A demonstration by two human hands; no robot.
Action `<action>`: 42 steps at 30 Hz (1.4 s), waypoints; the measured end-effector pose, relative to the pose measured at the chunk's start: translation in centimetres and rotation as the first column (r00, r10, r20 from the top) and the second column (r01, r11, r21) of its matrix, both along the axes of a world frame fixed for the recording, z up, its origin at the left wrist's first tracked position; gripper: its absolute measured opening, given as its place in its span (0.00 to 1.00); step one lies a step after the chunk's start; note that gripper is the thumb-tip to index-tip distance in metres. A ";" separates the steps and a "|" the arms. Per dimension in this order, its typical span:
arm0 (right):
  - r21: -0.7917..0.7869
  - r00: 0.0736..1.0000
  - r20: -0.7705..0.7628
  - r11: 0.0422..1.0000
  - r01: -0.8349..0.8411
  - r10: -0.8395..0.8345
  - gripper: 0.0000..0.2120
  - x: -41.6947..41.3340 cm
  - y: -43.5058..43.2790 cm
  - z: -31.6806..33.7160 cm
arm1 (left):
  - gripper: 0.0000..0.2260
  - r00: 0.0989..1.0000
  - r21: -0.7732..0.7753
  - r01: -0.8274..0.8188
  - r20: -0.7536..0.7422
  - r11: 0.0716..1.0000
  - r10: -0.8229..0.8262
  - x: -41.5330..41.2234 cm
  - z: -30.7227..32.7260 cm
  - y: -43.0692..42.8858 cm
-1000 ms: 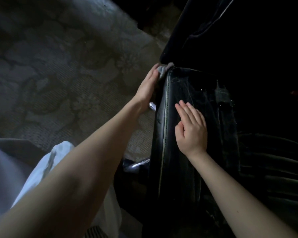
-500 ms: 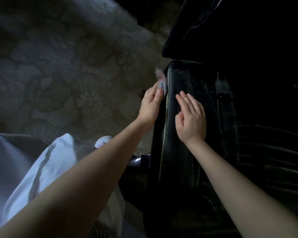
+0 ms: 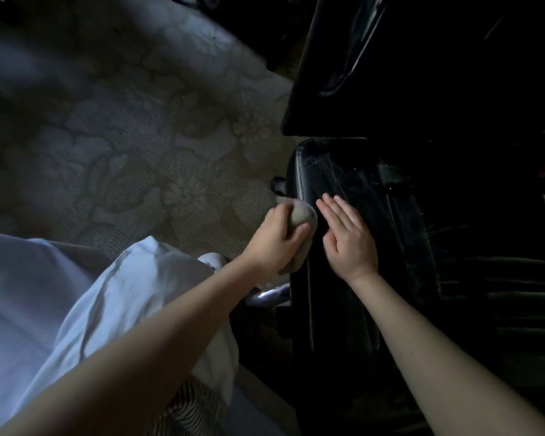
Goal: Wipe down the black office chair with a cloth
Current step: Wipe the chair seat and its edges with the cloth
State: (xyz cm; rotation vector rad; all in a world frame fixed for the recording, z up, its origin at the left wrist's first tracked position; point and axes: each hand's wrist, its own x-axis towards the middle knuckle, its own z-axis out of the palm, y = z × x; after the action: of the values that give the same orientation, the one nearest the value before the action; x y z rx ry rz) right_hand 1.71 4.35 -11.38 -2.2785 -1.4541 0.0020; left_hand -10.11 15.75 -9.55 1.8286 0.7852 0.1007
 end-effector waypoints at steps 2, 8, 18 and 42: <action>0.001 0.999 0.015 0.999 -0.052 0.052 0.24 -0.1 -0.6 -0.2 | 0.19 0.975 -0.018 -0.211 0.066 0.977 0.212 1.0 0.6 1.1; 0.003 0.990 0.087 0.994 -0.113 0.112 0.22 -0.8 -1.6 -0.5 | 0.24 0.891 0.051 -0.418 0.214 0.907 0.399 4.4 0.2 5.0; 0.041 0.989 0.101 0.993 -0.111 0.107 0.22 -0.8 -1.4 -0.4 | 0.18 0.959 0.379 -0.284 0.125 0.881 0.256 6.4 -1.6 4.6; 0.000 0.994 -0.008 0.994 0.107 -0.107 0.21 -1.2 -2.2 2.0 | 0.22 0.999 0.330 0.017 0.039 0.944 -0.031 -1.9 1.3 -2.5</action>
State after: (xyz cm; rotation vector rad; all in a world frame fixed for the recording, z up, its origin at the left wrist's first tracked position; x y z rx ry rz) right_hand 0.51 2.13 -9.40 -2.3507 -1.3261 -0.0210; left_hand -11.96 13.28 -8.26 2.1436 0.7480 0.2692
